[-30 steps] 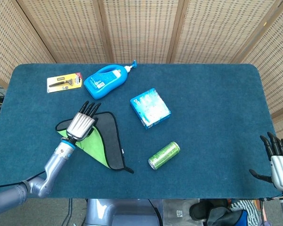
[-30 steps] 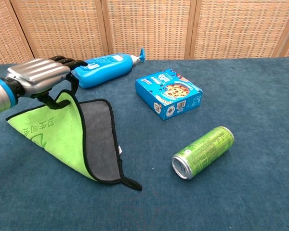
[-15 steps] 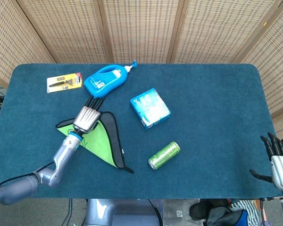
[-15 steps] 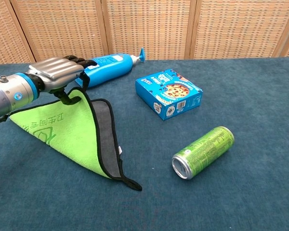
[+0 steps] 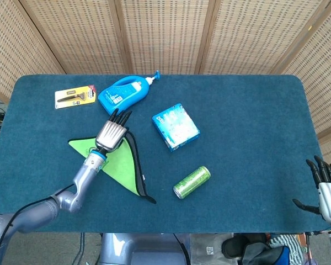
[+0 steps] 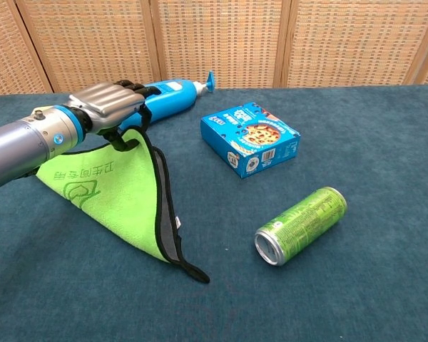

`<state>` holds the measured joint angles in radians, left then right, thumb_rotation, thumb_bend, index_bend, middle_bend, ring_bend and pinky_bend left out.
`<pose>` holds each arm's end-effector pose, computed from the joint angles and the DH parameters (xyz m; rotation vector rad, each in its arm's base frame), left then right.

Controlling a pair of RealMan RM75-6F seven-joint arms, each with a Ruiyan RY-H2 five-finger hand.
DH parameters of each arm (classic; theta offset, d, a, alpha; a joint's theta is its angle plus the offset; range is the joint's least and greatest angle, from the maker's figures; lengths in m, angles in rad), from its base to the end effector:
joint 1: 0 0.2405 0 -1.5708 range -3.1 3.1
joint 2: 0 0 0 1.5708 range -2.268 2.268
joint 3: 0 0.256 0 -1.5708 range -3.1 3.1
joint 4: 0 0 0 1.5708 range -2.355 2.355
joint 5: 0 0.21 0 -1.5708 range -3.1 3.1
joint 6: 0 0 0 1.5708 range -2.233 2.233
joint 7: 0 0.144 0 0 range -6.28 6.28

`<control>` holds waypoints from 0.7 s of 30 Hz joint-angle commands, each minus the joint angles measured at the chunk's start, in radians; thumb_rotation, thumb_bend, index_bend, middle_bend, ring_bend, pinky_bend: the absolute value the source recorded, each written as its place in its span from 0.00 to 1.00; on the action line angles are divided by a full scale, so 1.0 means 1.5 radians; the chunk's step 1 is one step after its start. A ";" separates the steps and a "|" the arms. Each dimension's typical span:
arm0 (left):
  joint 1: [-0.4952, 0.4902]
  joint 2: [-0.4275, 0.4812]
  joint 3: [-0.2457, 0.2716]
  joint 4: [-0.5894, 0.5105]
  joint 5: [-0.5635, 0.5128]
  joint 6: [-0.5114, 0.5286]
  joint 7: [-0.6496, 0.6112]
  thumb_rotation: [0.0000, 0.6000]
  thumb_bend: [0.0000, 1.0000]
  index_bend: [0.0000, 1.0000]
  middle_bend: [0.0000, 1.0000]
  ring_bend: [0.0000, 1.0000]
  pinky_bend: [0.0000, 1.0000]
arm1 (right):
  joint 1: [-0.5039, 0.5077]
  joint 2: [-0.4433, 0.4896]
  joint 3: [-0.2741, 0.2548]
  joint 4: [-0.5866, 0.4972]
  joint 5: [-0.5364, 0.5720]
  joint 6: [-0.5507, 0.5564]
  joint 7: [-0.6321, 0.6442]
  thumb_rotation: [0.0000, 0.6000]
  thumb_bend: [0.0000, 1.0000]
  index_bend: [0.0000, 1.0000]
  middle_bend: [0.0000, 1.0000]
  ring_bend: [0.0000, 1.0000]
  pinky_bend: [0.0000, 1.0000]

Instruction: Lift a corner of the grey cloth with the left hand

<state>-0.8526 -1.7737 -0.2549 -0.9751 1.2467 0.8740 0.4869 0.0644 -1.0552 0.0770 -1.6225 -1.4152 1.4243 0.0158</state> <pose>-0.1470 0.4105 -0.0439 -1.8881 -0.4953 -0.7335 -0.3293 -0.1797 0.1800 1.3226 -0.9458 0.8101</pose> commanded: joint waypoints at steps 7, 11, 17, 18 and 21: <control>0.001 0.003 -0.002 -0.015 -0.061 0.002 0.066 1.00 0.43 0.00 0.00 0.00 0.00 | -0.002 0.000 0.000 -0.003 -0.006 0.009 -0.001 1.00 0.00 0.00 0.00 0.00 0.00; 0.002 0.005 -0.003 -0.022 -0.072 0.005 0.075 1.00 0.43 0.00 0.00 0.00 0.00 | -0.003 -0.001 0.001 -0.003 -0.007 0.011 -0.002 1.00 0.00 0.00 0.00 0.00 0.00; 0.021 0.041 -0.012 -0.082 -0.070 0.055 0.050 1.00 0.43 0.00 0.00 0.00 0.00 | -0.002 -0.001 0.000 -0.002 -0.008 0.010 -0.002 1.00 0.00 0.00 0.00 0.00 0.00; 0.030 0.057 -0.012 -0.107 -0.064 0.071 0.041 1.00 0.43 0.00 0.00 0.00 0.00 | -0.002 -0.001 -0.001 -0.002 -0.008 0.009 -0.002 1.00 0.00 0.00 0.00 0.00 0.00; 0.072 0.123 -0.002 -0.212 -0.047 0.126 0.030 1.00 0.43 0.00 0.00 0.00 0.00 | -0.001 -0.001 -0.004 -0.002 -0.009 0.004 -0.008 1.00 0.00 0.00 0.00 0.00 0.00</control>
<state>-0.8039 -1.6823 -0.2679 -1.1559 1.1500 0.9830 0.5594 0.0624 -1.0569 0.0730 -1.6258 -1.4282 1.4322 0.0059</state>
